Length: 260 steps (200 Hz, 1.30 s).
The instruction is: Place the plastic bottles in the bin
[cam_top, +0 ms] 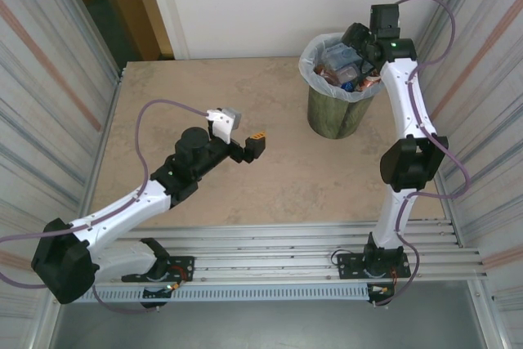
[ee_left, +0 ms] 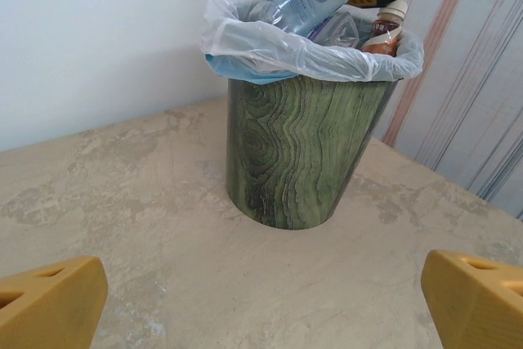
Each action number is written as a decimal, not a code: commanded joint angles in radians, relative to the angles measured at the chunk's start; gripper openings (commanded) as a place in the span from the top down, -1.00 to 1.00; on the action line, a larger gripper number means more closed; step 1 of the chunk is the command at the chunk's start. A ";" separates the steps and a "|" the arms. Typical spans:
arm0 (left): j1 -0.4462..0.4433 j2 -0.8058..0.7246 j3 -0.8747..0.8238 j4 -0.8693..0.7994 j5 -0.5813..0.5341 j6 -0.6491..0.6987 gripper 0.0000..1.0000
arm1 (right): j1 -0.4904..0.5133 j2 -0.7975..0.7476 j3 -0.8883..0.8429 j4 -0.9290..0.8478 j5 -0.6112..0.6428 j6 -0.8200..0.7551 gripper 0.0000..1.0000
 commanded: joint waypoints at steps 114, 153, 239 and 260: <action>0.008 -0.002 0.002 0.045 0.011 -0.023 -0.98 | 0.085 -0.253 -0.193 -0.063 0.147 -0.112 -0.76; 0.012 0.005 0.003 0.049 0.008 -0.028 -0.98 | 0.089 -0.332 -0.350 -0.052 0.112 -0.107 -0.61; 0.013 0.011 0.002 0.042 0.013 -0.041 -0.98 | 0.059 -0.296 -0.438 0.043 -0.023 -0.042 -0.48; 0.014 0.009 0.000 0.040 0.010 -0.041 -0.98 | 0.055 -0.273 -0.417 0.051 -0.029 -0.043 -0.47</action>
